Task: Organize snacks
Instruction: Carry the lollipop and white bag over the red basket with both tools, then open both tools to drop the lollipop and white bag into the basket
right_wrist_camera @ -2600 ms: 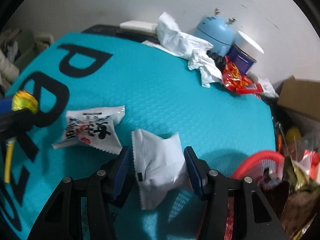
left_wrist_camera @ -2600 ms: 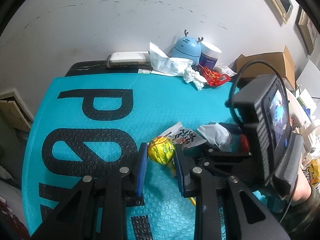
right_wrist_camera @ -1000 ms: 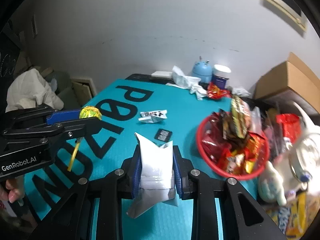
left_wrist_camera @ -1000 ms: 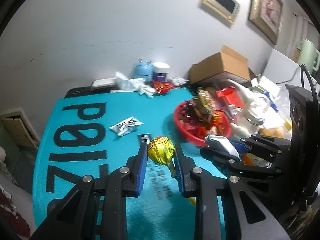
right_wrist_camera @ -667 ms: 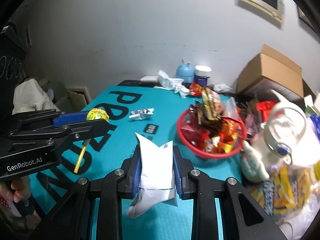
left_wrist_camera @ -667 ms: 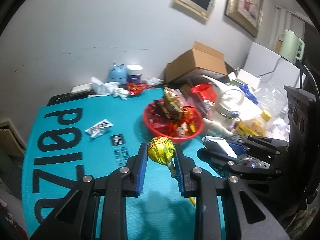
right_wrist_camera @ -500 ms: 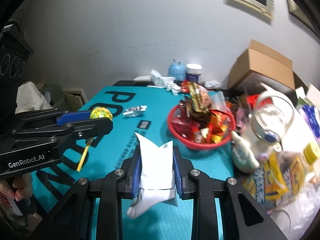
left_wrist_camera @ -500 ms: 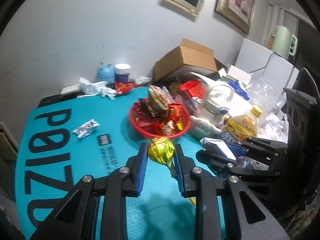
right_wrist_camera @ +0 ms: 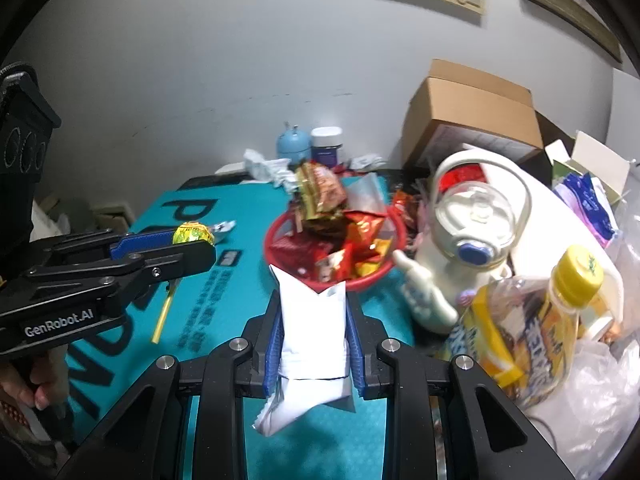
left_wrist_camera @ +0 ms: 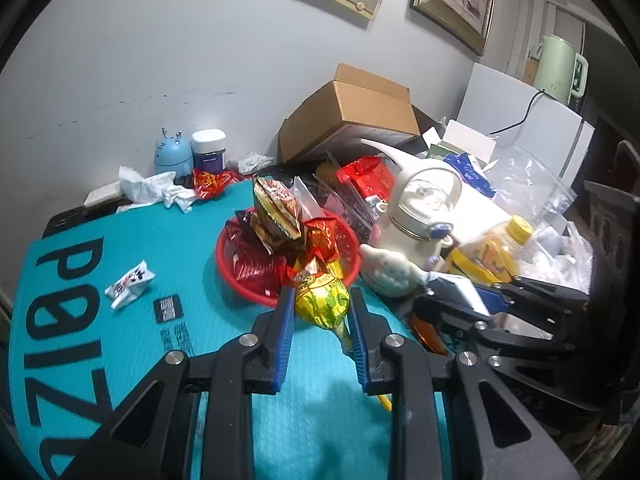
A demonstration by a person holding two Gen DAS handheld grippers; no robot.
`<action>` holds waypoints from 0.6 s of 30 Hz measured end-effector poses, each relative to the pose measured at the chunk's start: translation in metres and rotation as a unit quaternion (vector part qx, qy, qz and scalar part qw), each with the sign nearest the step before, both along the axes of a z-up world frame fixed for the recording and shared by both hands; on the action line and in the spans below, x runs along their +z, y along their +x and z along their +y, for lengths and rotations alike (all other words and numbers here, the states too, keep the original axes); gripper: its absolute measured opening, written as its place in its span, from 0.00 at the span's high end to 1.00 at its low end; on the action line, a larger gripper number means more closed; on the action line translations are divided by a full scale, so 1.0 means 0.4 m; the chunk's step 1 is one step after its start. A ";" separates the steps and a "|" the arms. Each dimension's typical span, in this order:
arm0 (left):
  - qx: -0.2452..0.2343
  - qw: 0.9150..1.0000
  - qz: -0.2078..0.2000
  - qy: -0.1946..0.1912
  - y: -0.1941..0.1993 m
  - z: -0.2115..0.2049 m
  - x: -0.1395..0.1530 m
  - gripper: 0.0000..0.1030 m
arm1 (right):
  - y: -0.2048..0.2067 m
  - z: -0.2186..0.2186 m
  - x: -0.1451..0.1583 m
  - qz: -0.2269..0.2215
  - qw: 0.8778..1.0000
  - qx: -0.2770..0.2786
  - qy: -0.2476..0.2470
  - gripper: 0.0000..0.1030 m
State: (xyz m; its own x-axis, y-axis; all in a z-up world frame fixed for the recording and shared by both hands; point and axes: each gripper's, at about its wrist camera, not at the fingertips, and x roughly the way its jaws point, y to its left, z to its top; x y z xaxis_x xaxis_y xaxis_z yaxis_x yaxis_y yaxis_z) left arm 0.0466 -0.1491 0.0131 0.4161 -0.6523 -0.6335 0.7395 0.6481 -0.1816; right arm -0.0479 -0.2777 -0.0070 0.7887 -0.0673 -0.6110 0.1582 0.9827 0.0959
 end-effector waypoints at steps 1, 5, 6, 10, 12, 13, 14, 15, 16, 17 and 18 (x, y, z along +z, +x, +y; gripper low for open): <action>-0.001 1.000 0.002 0.001 0.011 -0.011 -0.005 0.75 | 0.006 -0.007 0.001 -0.003 1.000 -0.004 0.000 0.73; -0.001 1.000 0.001 -0.006 0.049 -0.040 -0.025 0.75 | 0.036 -0.034 -0.001 -0.010 1.000 -0.013 0.000 0.73; 0.001 1.000 -0.003 -0.009 0.059 -0.048 -0.030 0.75 | 0.045 -0.039 -0.002 -0.011 1.000 -0.013 0.001 0.73; 0.006 1.000 -0.008 -0.017 0.100 -0.077 -0.049 0.75 | 0.074 -0.055 -0.011 -0.014 1.000 -0.014 -0.001 0.73; 0.013 1.000 -0.007 -0.023 0.125 -0.088 -0.065 0.75 | 0.089 -0.060 -0.017 -0.014 1.000 -0.015 -0.002 0.73; 0.017 1.000 -0.009 -0.025 0.137 -0.094 -0.075 0.75 | 0.095 -0.064 -0.022 -0.013 1.000 -0.015 -0.001 0.73; 0.020 0.999 -0.011 -0.026 0.145 -0.097 -0.081 0.75 | 0.102 -0.067 -0.027 -0.012 1.000 -0.015 0.001 0.73; 0.024 0.999 -0.015 -0.028 0.154 -0.101 -0.089 0.75 | 0.109 -0.070 -0.032 -0.011 1.000 -0.014 0.002 0.73; 0.025 0.999 -0.018 -0.028 0.159 -0.104 -0.094 0.75 | 0.114 -0.074 -0.037 -0.010 1.000 -0.013 0.003 0.73; 0.026 0.999 -0.021 -0.028 0.165 -0.109 -0.102 0.75 | 0.119 -0.076 -0.041 -0.008 1.000 -0.013 0.003 0.73; 0.026 0.999 -0.023 -0.029 0.168 -0.112 -0.106 0.75 | 0.124 -0.076 -0.046 -0.006 1.000 -0.012 0.002 0.73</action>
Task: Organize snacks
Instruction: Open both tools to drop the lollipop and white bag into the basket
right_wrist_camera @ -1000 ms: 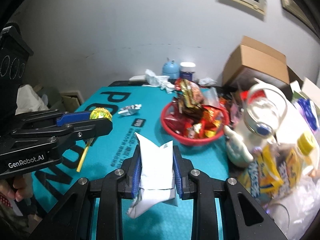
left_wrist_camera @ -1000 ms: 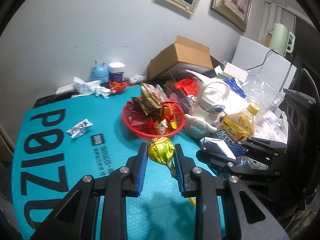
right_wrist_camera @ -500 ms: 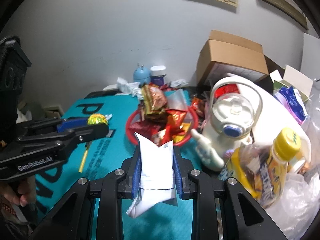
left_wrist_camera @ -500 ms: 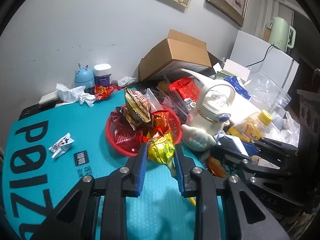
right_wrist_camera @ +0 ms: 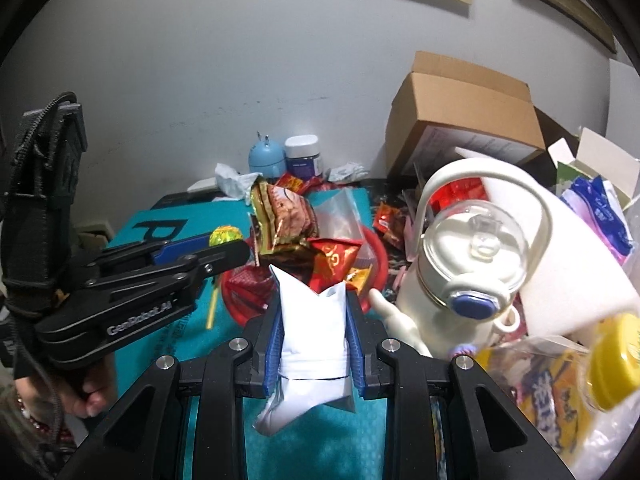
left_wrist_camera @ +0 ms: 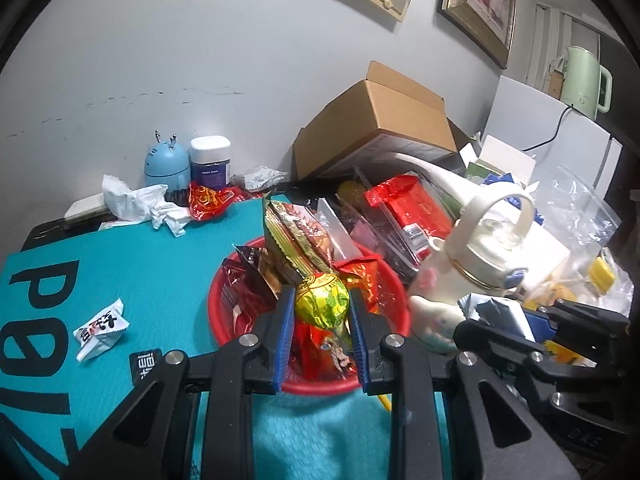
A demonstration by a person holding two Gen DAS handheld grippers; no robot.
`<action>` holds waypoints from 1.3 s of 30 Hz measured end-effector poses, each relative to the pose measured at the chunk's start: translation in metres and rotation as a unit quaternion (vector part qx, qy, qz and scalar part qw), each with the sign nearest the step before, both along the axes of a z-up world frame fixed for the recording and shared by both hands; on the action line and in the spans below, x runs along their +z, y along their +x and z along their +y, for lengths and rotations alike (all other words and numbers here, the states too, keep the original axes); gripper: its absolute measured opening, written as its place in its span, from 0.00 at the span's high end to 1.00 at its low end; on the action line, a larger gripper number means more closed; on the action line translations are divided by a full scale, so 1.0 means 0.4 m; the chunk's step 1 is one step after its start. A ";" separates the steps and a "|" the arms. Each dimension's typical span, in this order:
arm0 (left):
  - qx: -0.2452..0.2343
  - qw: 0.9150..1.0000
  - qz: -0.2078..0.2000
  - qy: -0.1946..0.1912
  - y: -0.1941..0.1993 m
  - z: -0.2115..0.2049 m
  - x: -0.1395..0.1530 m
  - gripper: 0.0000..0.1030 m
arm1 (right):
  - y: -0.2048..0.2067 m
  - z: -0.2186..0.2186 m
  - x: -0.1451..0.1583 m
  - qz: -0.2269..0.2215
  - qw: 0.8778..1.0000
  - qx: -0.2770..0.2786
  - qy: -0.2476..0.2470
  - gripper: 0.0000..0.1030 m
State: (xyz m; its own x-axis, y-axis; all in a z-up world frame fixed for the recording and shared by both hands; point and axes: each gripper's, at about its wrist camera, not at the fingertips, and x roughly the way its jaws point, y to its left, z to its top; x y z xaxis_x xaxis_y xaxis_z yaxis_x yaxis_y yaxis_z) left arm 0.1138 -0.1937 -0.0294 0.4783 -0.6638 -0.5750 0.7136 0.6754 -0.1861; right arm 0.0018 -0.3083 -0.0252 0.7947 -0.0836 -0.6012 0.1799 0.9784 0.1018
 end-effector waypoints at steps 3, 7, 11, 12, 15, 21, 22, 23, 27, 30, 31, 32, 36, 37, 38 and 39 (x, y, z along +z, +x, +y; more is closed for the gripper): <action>-0.001 1.000 -0.010 0.005 0.006 -0.012 -0.016 0.75 | 0.015 0.000 -0.011 0.001 1.000 0.002 -0.002 0.73; 0.006 1.000 -0.023 0.012 0.014 -0.017 -0.029 0.75 | 0.027 -0.001 -0.023 0.006 1.000 0.005 0.001 0.73; 0.004 0.999 -0.015 0.042 0.020 -0.025 -0.038 0.75 | 0.036 -0.004 -0.028 0.009 1.000 0.005 0.001 0.73; 0.002 0.999 -0.012 0.050 0.020 -0.028 -0.040 0.75 | 0.037 -0.004 -0.028 0.010 1.000 0.006 0.001 0.73; 0.004 0.998 -0.006 0.066 0.022 -0.033 -0.048 0.66 | 0.040 0.001 -0.030 0.012 1.000 0.009 0.001 0.73; 0.011 0.998 -0.007 0.053 0.025 -0.012 -0.044 0.51 | 0.040 0.008 -0.028 0.012 1.000 0.012 -0.002 0.73; 0.011 0.999 -0.008 0.052 0.025 -0.009 -0.041 0.51 | 0.040 0.008 -0.028 0.012 1.000 0.011 -0.003 0.73; 0.010 0.999 -0.008 0.050 0.024 -0.003 -0.037 0.51 | 0.040 0.009 -0.027 0.012 1.000 0.011 -0.003 0.73; 0.018 0.998 -0.009 0.054 0.021 0.021 -0.024 0.51 | 0.047 0.013 -0.024 0.011 1.000 0.011 -0.002 0.73; 0.026 0.998 -0.007 0.053 0.019 0.046 -0.014 0.51 | 0.057 0.022 -0.018 0.005 1.000 0.014 -0.004 0.73; 0.030 0.998 -0.008 0.054 0.020 0.054 -0.010 0.51 | 0.062 0.025 -0.015 0.005 1.000 0.016 -0.005 0.73; 0.036 0.998 -0.009 0.055 0.020 0.064 -0.006 0.51 | 0.067 0.028 -0.014 0.005 1.000 0.018 -0.007 0.73; 0.052 0.997 0.003 0.054 0.039 0.098 0.000 0.51 | 0.098 0.048 -0.010 0.000 1.000 0.025 -0.011 0.73; 0.055 0.997 0.008 0.054 0.045 0.103 -0.002 0.51 | 0.104 0.052 -0.010 -0.001 1.000 0.027 -0.012 0.73; 0.059 0.997 0.014 0.053 0.052 0.111 -0.005 0.51 | 0.113 0.057 -0.012 -0.001 0.999 0.028 -0.014 0.73; 0.062 0.996 0.018 0.053 0.057 0.117 -0.010 0.51 | 0.123 0.059 -0.018 0.000 0.999 0.030 -0.017 0.72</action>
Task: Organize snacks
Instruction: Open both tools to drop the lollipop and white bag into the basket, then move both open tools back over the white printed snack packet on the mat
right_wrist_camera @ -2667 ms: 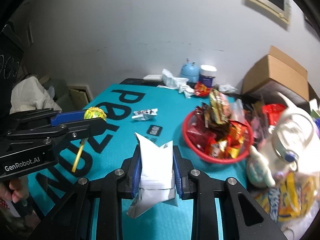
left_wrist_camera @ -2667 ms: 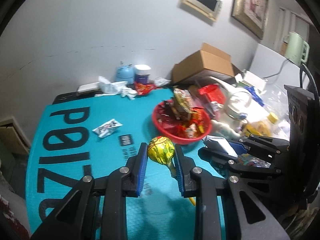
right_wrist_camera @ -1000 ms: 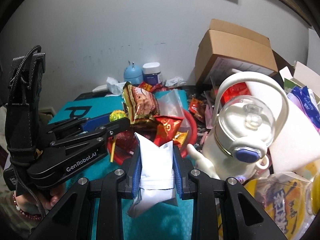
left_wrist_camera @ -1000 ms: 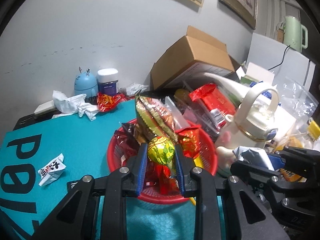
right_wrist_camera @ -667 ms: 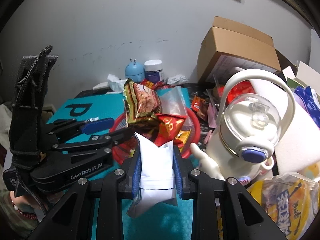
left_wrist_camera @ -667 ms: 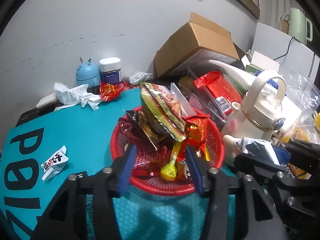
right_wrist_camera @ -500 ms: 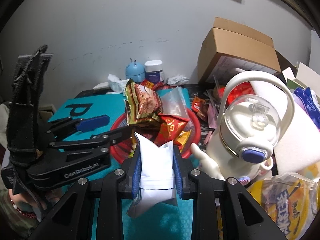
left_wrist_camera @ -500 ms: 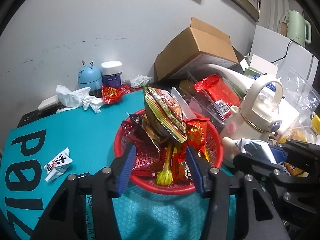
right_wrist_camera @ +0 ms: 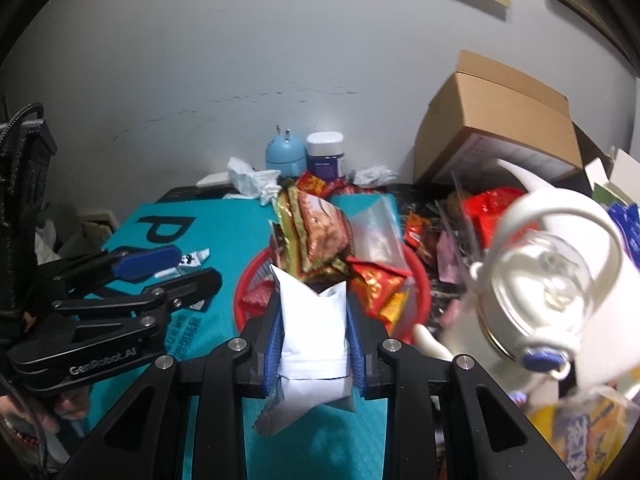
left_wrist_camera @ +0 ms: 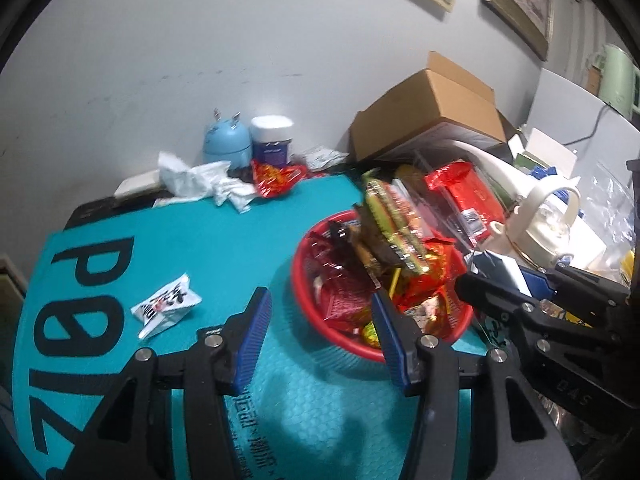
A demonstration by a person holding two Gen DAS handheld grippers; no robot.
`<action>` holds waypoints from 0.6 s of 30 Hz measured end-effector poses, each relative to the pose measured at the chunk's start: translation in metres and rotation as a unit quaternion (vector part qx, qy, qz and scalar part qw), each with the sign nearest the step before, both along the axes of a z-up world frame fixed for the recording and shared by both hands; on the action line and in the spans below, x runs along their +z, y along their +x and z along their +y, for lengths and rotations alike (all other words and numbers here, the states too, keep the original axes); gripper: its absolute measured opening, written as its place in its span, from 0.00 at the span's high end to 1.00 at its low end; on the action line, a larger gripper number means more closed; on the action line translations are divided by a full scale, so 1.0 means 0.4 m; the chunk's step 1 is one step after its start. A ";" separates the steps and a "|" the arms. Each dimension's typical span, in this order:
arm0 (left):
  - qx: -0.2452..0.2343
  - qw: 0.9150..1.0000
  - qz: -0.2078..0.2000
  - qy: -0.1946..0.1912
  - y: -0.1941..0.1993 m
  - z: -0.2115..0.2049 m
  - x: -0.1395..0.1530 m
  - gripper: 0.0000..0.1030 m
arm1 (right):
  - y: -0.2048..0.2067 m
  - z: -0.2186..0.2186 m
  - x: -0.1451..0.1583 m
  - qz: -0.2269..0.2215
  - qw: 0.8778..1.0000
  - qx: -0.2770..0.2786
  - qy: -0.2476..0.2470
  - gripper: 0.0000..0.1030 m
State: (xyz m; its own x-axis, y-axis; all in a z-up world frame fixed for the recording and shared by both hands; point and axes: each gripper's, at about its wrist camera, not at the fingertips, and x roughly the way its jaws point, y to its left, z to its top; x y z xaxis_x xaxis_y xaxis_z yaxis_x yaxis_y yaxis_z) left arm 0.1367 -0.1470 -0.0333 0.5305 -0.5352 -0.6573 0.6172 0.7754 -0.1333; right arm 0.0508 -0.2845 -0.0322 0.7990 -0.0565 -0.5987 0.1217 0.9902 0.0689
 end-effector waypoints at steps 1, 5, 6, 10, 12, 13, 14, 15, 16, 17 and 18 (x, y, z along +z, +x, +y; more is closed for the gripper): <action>0.003 1.000 0.004 -0.001 0.006 0.006 -0.005 0.51 | 0.007 0.001 -0.005 0.002 1.000 0.001 -0.001 0.72; 0.016 1.000 0.009 0.002 0.023 0.023 -0.025 0.51 | 0.043 0.004 -0.044 0.024 1.000 0.002 -0.006 0.72; 0.017 1.000 0.012 0.002 0.027 0.025 -0.030 0.51 | 0.049 0.004 -0.053 0.029 1.000 0.000 -0.008 0.72; 0.015 1.000 0.021 0.000 0.038 0.027 -0.048 0.51 | 0.075 -0.001 -0.089 0.049 0.999 -0.006 -0.015 0.72; 0.013 1.000 0.026 0.001 0.041 0.026 -0.056 0.51 | 0.085 0.001 -0.098 0.049 0.998 -0.007 -0.024 0.72; 0.013 1.000 0.028 0.002 0.043 0.026 -0.059 0.51 | 0.090 0.002 -0.101 0.050 0.998 -0.007 -0.028 0.72; 0.013 0.999 0.029 0.003 0.044 0.026 -0.062 0.51 | 0.094 0.005 -0.105 0.051 0.998 -0.009 -0.035 0.72; 0.014 0.999 0.030 0.004 0.046 0.027 -0.064 0.51 | 0.096 0.009 -0.108 0.052 0.998 -0.008 -0.042 0.72; 0.015 0.999 0.031 0.003 0.047 0.028 -0.065 0.51 | 0.101 0.013 -0.112 0.054 0.998 -0.005 -0.045 0.71; 0.015 0.999 0.032 0.003 0.048 0.028 -0.064 0.51 | 0.104 0.014 -0.117 0.056 0.997 0.000 -0.044 0.69; 0.016 0.999 0.033 0.004 0.049 0.028 -0.065 0.51 | 0.106 0.014 -0.124 0.057 0.997 0.002 -0.041 0.67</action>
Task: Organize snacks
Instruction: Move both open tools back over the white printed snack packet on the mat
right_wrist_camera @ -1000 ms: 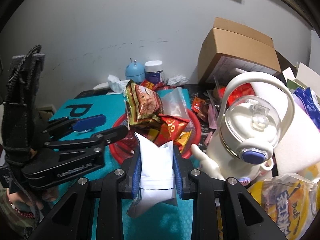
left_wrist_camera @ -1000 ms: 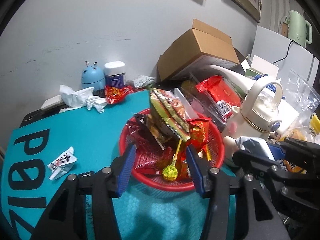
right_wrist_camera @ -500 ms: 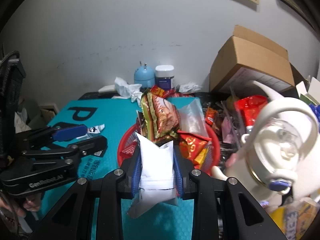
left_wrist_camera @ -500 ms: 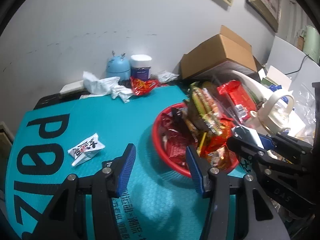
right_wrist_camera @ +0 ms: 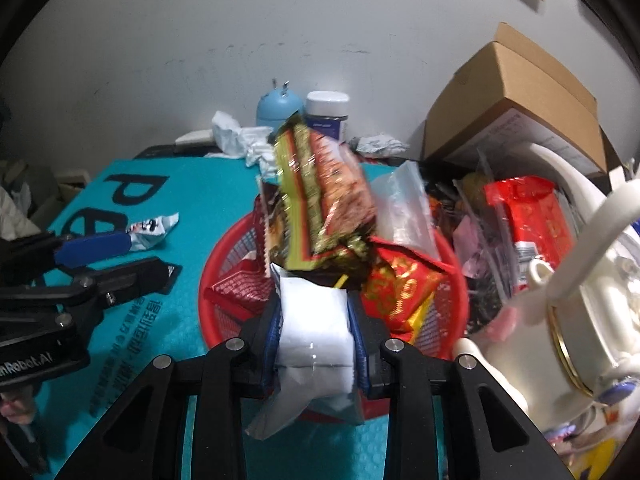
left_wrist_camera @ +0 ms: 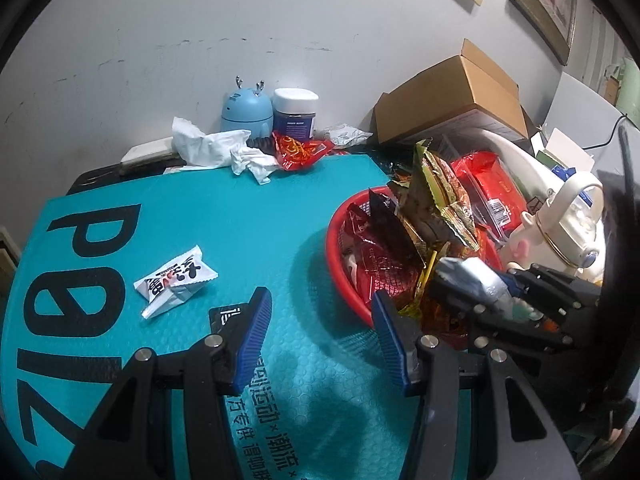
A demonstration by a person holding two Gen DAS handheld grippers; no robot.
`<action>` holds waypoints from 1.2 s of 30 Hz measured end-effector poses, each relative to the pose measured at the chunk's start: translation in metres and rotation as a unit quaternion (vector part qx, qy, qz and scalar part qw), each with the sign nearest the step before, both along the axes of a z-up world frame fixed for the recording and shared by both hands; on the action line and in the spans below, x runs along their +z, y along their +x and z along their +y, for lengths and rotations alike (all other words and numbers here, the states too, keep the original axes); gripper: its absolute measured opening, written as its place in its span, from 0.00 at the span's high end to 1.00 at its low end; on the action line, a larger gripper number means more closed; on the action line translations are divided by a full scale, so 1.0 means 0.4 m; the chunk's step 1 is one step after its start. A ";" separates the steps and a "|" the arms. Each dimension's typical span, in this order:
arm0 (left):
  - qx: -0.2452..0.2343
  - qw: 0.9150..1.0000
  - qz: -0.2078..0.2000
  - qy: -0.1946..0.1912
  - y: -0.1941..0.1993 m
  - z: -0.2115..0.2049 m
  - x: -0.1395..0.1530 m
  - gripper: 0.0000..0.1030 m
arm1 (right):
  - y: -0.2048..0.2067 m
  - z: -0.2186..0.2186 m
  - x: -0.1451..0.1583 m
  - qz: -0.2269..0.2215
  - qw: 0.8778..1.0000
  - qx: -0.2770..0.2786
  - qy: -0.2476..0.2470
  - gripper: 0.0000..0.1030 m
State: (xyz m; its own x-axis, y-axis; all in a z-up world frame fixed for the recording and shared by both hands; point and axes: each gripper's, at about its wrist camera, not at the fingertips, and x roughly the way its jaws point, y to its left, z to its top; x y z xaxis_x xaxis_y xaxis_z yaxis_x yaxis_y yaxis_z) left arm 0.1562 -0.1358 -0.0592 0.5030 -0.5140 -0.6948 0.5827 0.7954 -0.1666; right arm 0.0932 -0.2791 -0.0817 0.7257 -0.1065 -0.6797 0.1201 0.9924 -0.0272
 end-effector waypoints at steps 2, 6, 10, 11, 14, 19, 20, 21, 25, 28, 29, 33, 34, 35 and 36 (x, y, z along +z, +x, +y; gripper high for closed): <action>0.001 1.000 0.000 0.000 0.000 0.000 0.000 0.51 | 0.001 -0.004 -0.008 0.004 1.000 0.001 0.009 0.64; -0.004 1.000 0.002 0.000 -0.002 -0.004 0.000 0.51 | -0.011 -0.002 -0.002 0.000 1.000 0.005 0.018 0.52; -0.007 1.000 0.001 0.001 -0.007 -0.006 0.003 0.51 | -0.027 0.006 0.007 -0.003 1.000 0.009 0.017 0.40; -0.007 1.000 0.001 0.001 -0.008 -0.006 0.004 0.51 | -0.030 0.007 0.009 -0.004 1.000 0.010 0.017 0.40; -0.006 1.000 0.000 0.003 -0.010 -0.006 0.007 0.51 | -0.036 0.009 0.017 -0.004 1.000 0.010 0.020 0.40; -0.002 1.000 -0.005 0.006 -0.022 0.001 0.025 0.51 | -0.047 0.009 0.033 -0.010 1.000 0.009 0.022 0.40; -0.002 1.000 -0.007 0.006 -0.027 0.003 0.031 0.51 | -0.051 0.010 0.038 -0.012 1.000 0.010 0.022 0.40; -0.001 1.000 -0.009 0.005 -0.031 0.005 0.036 0.51 | -0.054 0.011 0.042 -0.014 1.000 0.010 0.022 0.40; 0.003 1.000 -0.021 0.004 -0.052 0.017 0.068 0.51 | -0.075 0.020 0.070 -0.024 0.999 0.013 0.024 0.40; 0.006 0.999 -0.035 0.003 -0.076 0.029 0.100 0.51 | -0.093 0.030 0.097 -0.035 0.999 0.016 0.023 0.40; 0.007 0.999 -0.039 0.001 -0.082 0.033 0.108 0.51 | -0.100 0.035 0.108 -0.040 0.999 0.018 0.023 0.40; 0.011 0.998 -0.054 -0.004 -0.115 0.055 0.147 0.51 | -0.129 0.053 0.148 -0.058 0.998 0.025 0.023 0.40; 0.012 0.998 -0.058 -0.004 -0.122 0.059 0.155 0.51 | -0.137 0.059 0.156 -0.063 0.997 0.027 0.022 0.40; 0.014 0.998 -0.063 -0.006 -0.133 0.067 0.167 0.51 | -0.145 0.065 0.166 -0.067 0.997 0.030 0.021 0.40; 0.015 0.998 -0.066 -0.006 -0.140 0.072 0.175 0.51 | -0.151 0.069 0.172 -0.071 0.997 0.033 0.020 0.40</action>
